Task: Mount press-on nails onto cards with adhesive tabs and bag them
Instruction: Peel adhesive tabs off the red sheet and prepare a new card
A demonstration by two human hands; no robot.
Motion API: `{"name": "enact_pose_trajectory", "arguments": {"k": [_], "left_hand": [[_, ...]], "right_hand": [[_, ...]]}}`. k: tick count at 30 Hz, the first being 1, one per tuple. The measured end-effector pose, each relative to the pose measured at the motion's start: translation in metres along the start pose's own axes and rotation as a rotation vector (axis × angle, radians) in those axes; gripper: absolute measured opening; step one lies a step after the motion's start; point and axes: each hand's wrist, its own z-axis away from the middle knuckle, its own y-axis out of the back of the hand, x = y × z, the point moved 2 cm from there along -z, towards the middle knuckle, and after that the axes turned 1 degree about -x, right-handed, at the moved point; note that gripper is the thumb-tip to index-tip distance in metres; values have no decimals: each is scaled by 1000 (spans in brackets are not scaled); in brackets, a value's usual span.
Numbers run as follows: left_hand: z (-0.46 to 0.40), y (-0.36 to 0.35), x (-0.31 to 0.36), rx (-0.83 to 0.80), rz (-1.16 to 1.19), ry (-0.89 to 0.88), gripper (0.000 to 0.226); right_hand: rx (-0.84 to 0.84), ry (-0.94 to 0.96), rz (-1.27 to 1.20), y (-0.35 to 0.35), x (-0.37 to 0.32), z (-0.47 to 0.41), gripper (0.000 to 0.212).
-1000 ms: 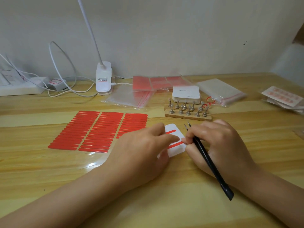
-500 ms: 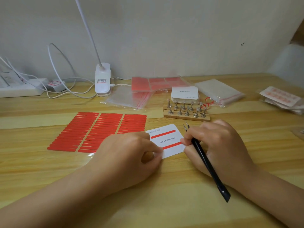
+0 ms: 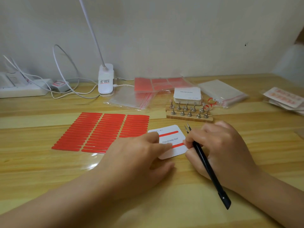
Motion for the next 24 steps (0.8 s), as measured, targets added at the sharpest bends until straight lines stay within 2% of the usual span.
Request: {"name": "enact_pose_trajectory", "arguments": {"k": [3,5,11,19,24], "left_hand": [[0,-2,-2,-42,-50,-2,26],[0,-2,-5,-13,-23,4,17],[2,-1,-12,65,14,29,15],[12,-3,-16,150,40,120,36],[15,-3,-18,179,65,115,34]], "right_hand": [[11,19,21,1,-1,0,15],[17,39,31,2,-2,1,15],[29,74,17,2,-4,2,15],[20,41,-36,-1,-2,2,17],[74,-20,-176,1,0,0,16]]}}
